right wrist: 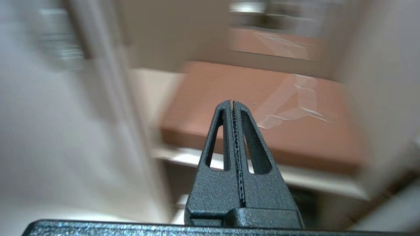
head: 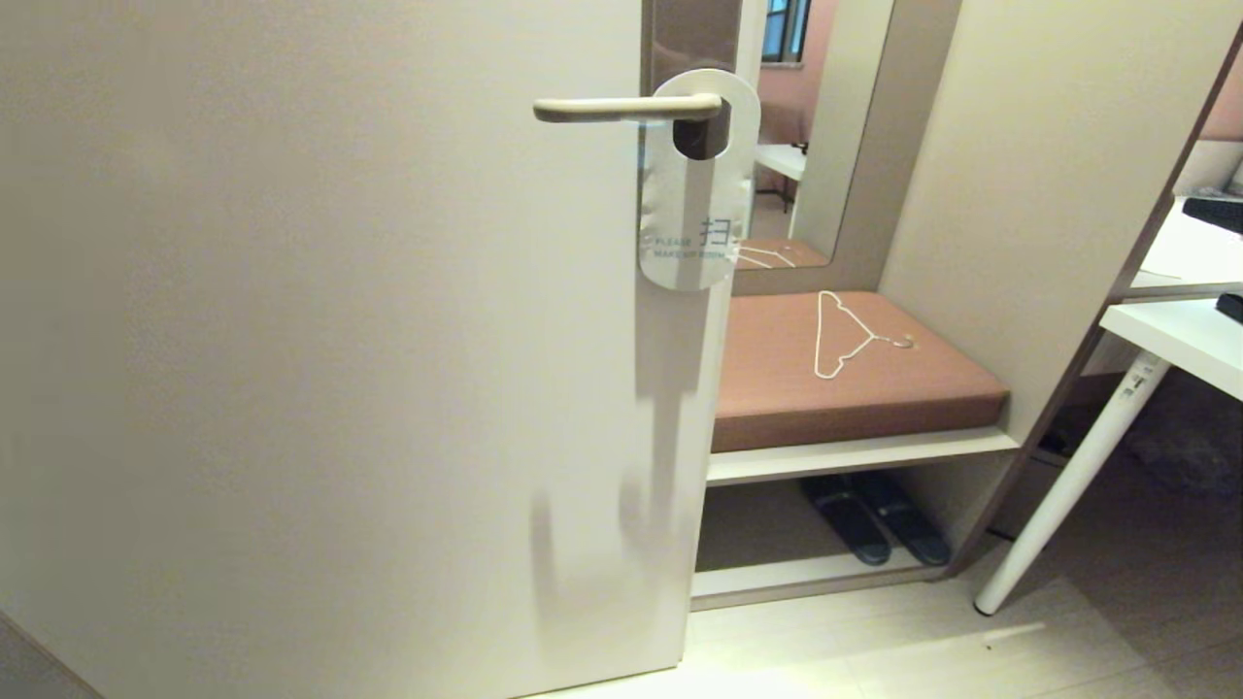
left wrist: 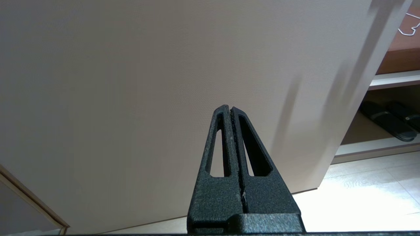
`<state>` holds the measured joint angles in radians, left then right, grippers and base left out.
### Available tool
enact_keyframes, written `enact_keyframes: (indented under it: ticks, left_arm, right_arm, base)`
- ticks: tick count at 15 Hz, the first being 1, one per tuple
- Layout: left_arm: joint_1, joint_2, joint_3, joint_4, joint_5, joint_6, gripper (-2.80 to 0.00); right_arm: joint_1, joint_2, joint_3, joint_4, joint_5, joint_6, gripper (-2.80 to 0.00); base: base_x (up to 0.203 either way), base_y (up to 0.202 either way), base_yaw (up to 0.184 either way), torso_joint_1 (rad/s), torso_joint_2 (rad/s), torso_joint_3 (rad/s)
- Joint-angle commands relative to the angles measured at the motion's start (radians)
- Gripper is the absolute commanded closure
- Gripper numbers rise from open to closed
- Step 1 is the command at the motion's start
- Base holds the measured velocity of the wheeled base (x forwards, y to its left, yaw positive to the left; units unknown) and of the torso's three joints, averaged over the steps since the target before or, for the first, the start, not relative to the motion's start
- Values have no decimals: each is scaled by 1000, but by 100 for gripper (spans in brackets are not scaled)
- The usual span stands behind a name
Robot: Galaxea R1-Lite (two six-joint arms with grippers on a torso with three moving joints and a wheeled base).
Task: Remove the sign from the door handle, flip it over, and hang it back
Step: Take down the sign
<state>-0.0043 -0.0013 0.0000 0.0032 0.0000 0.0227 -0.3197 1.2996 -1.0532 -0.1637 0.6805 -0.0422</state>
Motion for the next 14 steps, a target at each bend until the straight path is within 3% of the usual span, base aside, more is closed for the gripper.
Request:
enact_keyframes:
  ticks: [1,2,4,6,8,14]
  left_arm:
    - [0,1,0,0,0,0,0]
    - [0,1,0,0,0,0,0]
    - [0,1,0,0,0,0,0]
    - [0,1,0,0,0,0,0]
    - [0,1,0,0,0,0,0]
    - [0,1,0,0,0,0,0]
  right_arm:
    - [-41,94,-42,-3,293,-1,0]
    - [-59,137,-77,-2,420,-1,0]
    - [-65,203,-139,0,579,-1,0]
    - [-18,247,-172,-6,691,-2,0]
    - [58,282,-201,-8,731,-2,0]
    - [301,446,-384,-8,734,-2,0]
  base:
    - [0,0,0,0,0,0]
    - [0,0,0,0,0,0]
    - [0,0,0,0,0,0]
    - [0,0,0,0,0,0]
    - [0,0,0,0,0,0]
    - [0,0,0,0,0,0]
